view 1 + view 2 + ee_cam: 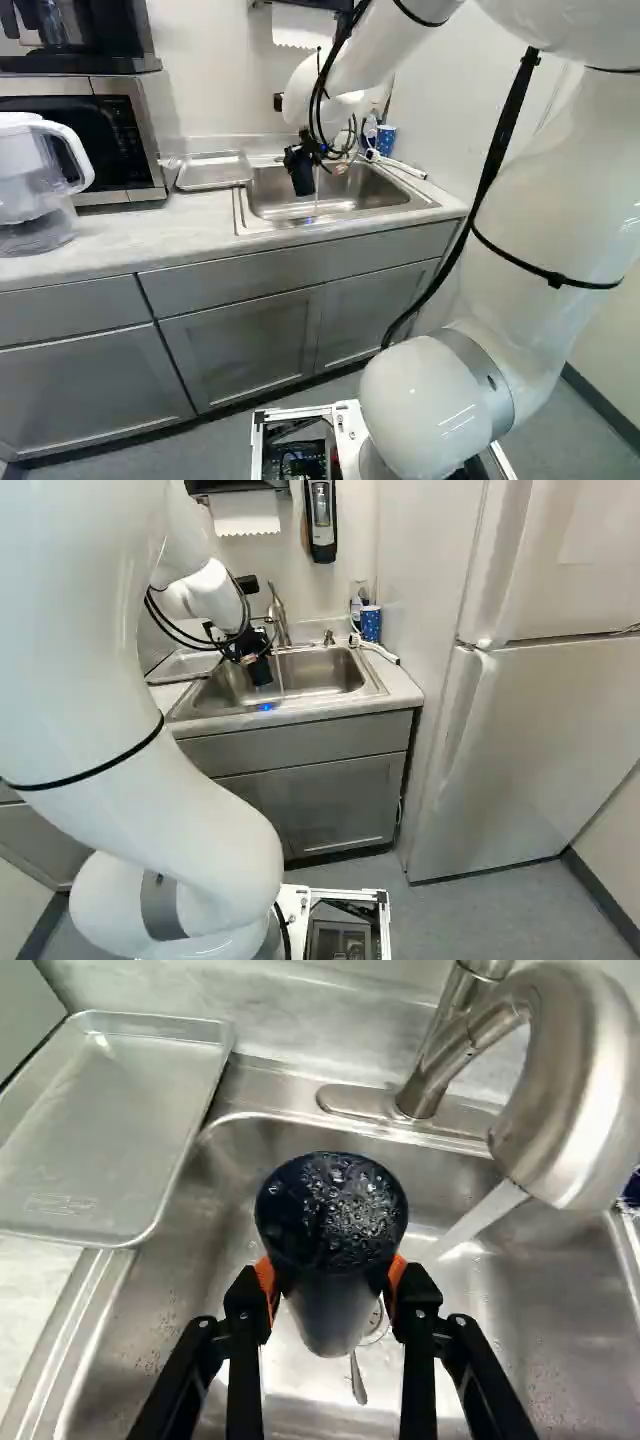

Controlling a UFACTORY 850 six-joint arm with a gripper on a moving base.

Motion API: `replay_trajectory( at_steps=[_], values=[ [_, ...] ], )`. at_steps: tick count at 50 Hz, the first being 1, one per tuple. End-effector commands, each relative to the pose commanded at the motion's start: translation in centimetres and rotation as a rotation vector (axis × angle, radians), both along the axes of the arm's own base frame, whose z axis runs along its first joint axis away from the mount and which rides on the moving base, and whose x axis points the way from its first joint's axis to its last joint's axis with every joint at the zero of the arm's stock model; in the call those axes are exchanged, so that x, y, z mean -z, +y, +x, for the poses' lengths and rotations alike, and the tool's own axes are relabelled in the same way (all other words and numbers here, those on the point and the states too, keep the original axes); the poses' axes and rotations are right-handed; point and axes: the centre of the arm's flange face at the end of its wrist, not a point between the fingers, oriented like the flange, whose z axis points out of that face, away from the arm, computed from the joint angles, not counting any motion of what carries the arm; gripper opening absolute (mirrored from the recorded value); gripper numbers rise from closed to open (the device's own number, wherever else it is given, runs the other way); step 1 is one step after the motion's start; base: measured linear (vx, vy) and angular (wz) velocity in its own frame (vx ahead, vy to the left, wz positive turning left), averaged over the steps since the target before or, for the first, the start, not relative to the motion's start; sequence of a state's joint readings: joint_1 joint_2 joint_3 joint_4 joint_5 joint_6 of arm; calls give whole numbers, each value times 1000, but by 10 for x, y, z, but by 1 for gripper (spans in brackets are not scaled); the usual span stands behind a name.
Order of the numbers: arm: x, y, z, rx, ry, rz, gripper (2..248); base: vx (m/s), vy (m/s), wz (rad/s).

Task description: Rinse the cup and place it in the tray

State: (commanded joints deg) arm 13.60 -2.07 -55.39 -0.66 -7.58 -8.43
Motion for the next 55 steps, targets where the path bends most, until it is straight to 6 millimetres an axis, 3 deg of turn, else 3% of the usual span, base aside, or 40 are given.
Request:
replay_trajectory(
  at_steps=[13, 55],
  values=[
    [-15, 19, -5, -37, -31, 8, 122, 0, 0, 0],
    [-71, 24, -12, -47, -222, 66, 122, 0, 0, 0]
  ],
)
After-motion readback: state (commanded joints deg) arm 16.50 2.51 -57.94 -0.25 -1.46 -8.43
